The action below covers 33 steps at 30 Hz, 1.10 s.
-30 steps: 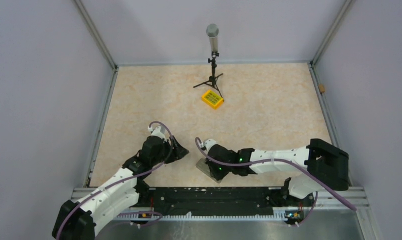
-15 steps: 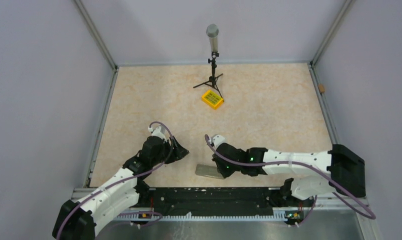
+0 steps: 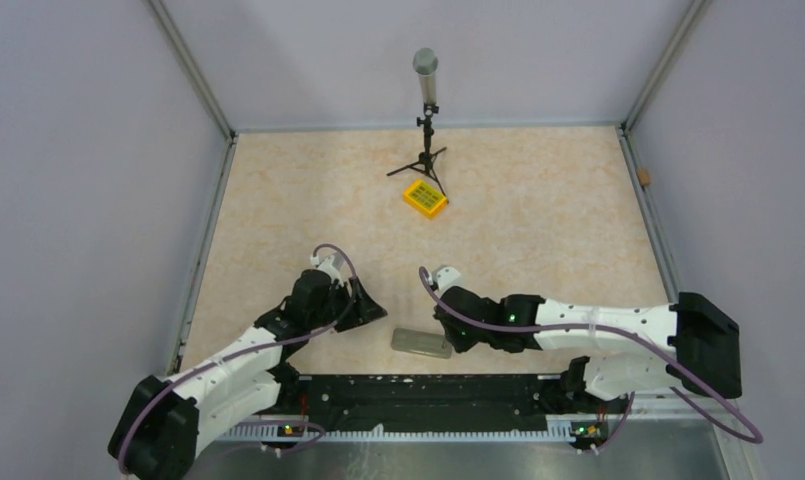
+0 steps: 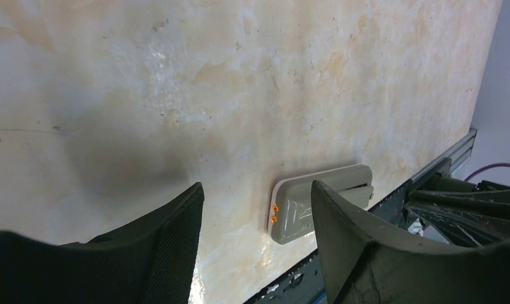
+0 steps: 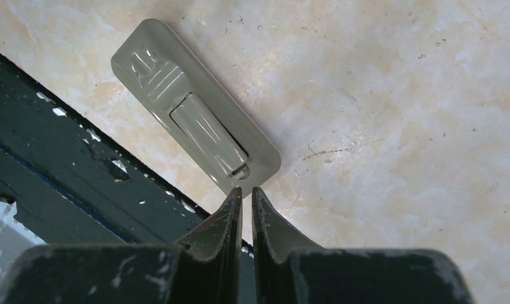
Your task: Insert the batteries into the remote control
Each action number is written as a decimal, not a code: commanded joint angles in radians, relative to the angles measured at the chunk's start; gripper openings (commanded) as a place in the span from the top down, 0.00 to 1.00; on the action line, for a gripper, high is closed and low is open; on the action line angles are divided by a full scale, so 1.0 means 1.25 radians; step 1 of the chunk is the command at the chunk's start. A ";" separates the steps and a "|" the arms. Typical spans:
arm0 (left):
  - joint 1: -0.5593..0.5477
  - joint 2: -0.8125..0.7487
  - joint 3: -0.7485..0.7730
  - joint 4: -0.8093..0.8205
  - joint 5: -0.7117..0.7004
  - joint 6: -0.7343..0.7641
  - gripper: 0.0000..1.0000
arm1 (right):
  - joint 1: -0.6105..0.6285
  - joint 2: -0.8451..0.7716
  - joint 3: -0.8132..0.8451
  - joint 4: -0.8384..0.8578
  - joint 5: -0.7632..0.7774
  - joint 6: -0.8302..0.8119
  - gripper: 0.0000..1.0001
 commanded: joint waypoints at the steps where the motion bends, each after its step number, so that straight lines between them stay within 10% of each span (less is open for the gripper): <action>1: 0.004 0.048 -0.022 0.098 0.095 -0.008 0.37 | -0.006 0.010 -0.005 0.014 0.018 0.011 0.90; 33: -0.016 0.135 -0.054 0.181 0.201 -0.022 0.45 | -0.016 0.096 -0.011 0.093 -0.051 0.036 0.74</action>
